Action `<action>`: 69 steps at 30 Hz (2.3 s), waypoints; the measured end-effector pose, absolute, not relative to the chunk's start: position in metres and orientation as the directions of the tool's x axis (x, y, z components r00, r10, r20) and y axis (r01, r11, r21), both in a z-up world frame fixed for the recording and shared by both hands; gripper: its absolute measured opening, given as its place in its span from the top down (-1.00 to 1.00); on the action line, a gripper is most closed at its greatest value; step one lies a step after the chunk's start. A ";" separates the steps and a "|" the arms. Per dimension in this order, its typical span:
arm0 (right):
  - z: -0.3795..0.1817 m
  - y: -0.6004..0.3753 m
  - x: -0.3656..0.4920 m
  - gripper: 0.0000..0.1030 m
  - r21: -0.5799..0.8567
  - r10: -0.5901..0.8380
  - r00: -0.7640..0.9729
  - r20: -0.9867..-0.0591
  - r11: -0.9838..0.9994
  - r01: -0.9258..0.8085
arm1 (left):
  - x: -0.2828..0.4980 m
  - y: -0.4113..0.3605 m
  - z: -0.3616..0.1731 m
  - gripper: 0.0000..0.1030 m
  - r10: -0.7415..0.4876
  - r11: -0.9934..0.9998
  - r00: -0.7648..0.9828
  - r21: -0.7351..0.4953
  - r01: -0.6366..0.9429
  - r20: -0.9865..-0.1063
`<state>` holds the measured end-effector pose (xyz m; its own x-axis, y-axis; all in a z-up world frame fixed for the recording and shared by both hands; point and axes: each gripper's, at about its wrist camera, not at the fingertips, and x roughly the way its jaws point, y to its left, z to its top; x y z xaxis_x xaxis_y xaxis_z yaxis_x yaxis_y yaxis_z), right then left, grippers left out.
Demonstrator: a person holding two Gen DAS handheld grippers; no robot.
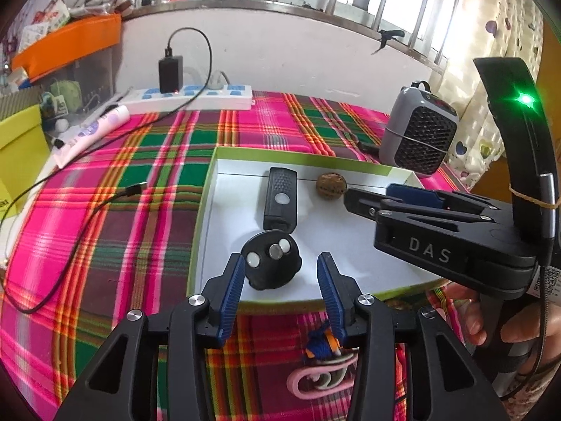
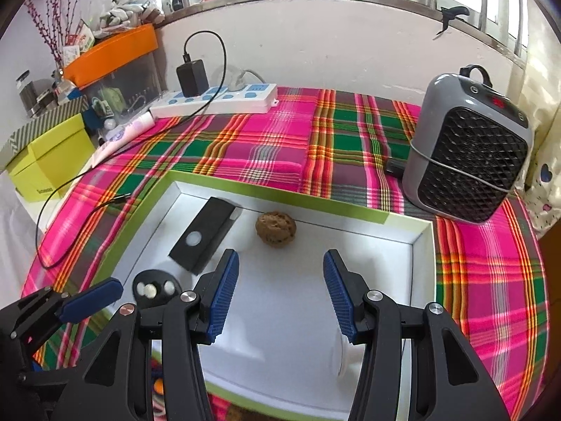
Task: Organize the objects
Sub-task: 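Withdraw both open tools from the box, then move the left tool to the pink earphones while the right tool approaches the pink oblong case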
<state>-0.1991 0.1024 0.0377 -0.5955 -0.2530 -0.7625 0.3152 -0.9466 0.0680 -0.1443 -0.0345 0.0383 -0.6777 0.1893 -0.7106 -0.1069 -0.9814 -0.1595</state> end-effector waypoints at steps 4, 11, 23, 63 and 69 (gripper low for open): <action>0.039 0.109 -0.191 0.00 0.083 -0.256 -0.598 -0.760 -0.950 0.302 | -0.136 -0.034 0.044 0.19 0.188 -0.982 -0.688 -0.154 -0.112 -0.701; 0.046 0.116 -0.169 0.00 0.085 -0.261 -0.625 -0.736 -0.951 0.298 | -0.119 -0.032 0.050 0.19 0.173 -0.985 -0.706 -0.127 -0.118 -0.687; 0.052 0.124 -0.132 0.00 0.086 -0.264 -0.659 -0.704 -0.953 0.290 | -0.093 -0.025 0.055 0.19 0.180 -0.983 -0.723 -0.108 -0.146 -0.667; 0.020 0.170 -0.075 0.00 0.155 -0.293 -0.642 -0.708 -0.952 0.264 | -0.074 -0.014 0.018 0.09 0.231 -0.970 -0.652 -0.120 -0.210 -0.722; 0.018 0.172 -0.076 0.00 0.163 -0.293 -0.638 -0.712 -0.953 0.255 | -0.071 -0.011 0.017 0.09 0.287 -0.954 -0.631 -0.159 -0.253 -0.721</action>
<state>-0.0761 0.1716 0.0184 -0.6384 -0.2928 -0.7119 0.2549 -0.9531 0.1635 -0.0709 -0.0113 0.0174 -0.6311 0.2873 -0.7205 -0.2527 -0.9544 -0.1592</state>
